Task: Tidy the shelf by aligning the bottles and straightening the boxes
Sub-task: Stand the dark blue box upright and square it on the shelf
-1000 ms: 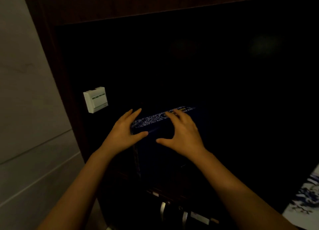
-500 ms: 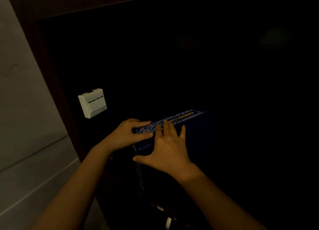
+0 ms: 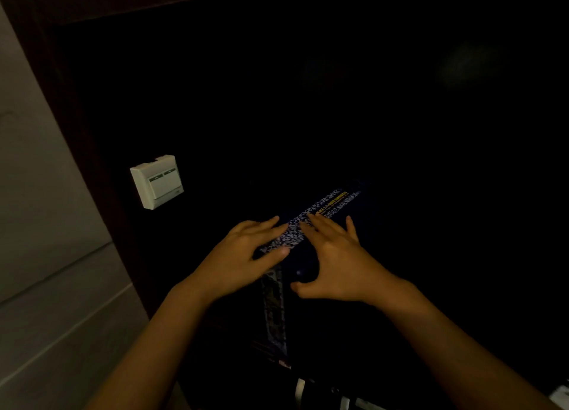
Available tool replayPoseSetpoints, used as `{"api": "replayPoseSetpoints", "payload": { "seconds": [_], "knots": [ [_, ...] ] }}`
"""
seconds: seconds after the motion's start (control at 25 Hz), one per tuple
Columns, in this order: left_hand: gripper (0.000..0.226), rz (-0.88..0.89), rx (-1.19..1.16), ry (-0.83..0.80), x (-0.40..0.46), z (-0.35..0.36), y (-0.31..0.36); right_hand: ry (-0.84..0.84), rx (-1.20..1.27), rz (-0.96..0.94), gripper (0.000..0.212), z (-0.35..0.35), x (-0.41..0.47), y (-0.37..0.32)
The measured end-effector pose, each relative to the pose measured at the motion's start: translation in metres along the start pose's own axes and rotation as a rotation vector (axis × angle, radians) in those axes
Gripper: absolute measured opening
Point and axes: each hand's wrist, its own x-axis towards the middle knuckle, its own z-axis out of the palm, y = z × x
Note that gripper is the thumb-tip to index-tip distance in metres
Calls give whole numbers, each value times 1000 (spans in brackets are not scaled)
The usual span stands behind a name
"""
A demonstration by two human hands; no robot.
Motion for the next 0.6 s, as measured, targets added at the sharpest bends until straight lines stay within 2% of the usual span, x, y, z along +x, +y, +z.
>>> {"api": "replayPoseSetpoints", "payload": {
  "seconds": [0.12, 0.24, 0.32, 0.4, 0.48, 0.52, 0.6],
  "knots": [
    [70, 147, 95, 32, -11, 19, 36, -225, 24, 1, 106, -38, -26, 39],
    [61, 288, -12, -4, -12, 30, 65, -473, 56, 143, 101, -87, -54, 65],
    [57, 380, -19, -35, 5, 23, 61, -535, -30, 231, 94, -108, -68, 65],
    [86, 403, 220, -105, 37, 14, 52, -499, -140, 344, 92, -108, -74, 48],
    [118, 341, 502, -241, 73, 16, 54, -419, -178, 558, 111, -86, -71, 18],
    [125, 349, 566, -287, 87, 23, 59, -360, -194, 640, 118, -73, -68, 5],
    [128, 410, 573, -345, 106, 42, 67, -236, -250, 711, 120, -49, -65, -5]
  ]
}}
